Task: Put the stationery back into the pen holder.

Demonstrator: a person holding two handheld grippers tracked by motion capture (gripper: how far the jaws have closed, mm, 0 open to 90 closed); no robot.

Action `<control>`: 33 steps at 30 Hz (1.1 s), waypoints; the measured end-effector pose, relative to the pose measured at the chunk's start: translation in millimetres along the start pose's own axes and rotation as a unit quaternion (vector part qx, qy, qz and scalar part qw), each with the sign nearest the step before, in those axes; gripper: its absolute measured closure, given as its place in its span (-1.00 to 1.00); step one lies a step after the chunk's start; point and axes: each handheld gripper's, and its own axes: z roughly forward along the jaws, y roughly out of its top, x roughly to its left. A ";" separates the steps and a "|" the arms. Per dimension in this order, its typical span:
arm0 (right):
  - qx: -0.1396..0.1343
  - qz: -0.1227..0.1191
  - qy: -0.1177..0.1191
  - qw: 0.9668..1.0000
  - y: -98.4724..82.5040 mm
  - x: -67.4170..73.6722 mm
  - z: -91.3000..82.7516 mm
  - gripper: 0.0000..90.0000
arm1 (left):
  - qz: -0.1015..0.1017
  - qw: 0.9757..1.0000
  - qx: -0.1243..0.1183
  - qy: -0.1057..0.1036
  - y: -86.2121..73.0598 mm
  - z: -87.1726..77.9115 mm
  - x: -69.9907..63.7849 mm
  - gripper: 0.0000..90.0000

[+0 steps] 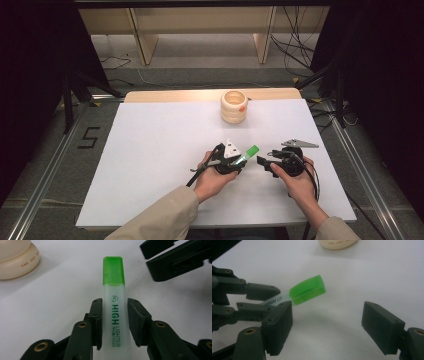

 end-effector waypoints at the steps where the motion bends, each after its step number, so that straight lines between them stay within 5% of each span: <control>1: 0.001 0.001 0.006 1.000 1.5 2.2 1.4 -0.44 | 0.003 1.000 -0.008 0.003 -2.1 -7.0 -0.9 0.48; 11: -0.005 0.017 0.057 0.998 11.7 20.7 17.4 -0.44 | -0.005 0.999 -0.029 0.016 -11.4 -24.6 0.1 0.48; 33: -0.006 0.039 0.080 0.996 18.1 30.0 32.0 -0.38 | -0.005 0.998 -0.051 0.030 -10.0 -27.7 -2.3 0.48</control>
